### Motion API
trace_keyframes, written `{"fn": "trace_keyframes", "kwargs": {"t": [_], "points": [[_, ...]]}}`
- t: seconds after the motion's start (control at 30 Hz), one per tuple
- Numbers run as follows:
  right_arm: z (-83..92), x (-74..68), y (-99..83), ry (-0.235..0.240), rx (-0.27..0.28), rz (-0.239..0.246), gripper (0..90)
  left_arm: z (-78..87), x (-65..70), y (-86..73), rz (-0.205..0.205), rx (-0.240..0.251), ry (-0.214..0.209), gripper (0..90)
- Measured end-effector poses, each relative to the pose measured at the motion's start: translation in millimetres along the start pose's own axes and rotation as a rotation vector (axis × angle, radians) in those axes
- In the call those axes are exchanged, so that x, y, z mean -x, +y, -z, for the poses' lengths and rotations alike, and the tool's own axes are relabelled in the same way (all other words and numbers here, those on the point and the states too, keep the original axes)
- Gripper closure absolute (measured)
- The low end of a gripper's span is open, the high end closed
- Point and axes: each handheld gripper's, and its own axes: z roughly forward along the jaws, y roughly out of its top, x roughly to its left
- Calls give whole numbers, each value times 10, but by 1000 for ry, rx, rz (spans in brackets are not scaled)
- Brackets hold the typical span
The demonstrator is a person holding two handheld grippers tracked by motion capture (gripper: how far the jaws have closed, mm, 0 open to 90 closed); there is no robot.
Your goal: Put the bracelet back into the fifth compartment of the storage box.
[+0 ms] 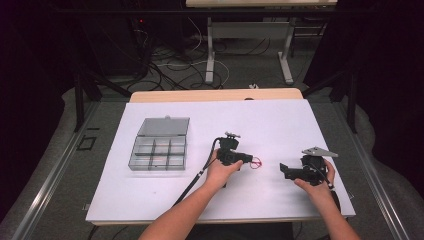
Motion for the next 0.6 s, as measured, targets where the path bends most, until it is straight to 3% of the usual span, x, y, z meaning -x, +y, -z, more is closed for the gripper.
{"fn": "trace_keyframes", "kwargs": {"t": [0.23, 0.27, 0.33, 0.6], "points": [[0, -1, 2, 3, 2, 0, 0, -31, 12, 2, 4, -9, 0, 640], [0, 1, 2, 3, 3, 0, 0, -39, 2, 5, -14, -12, -3, 642], [1, 5, 1, 3, 2, 1, 0, -61, 25, 2, 6, -5, -5, 646], [-3, -1, 1, 3, 0, -1, 0, -122, 39, 6, -1, -26, -4, 661]]}}
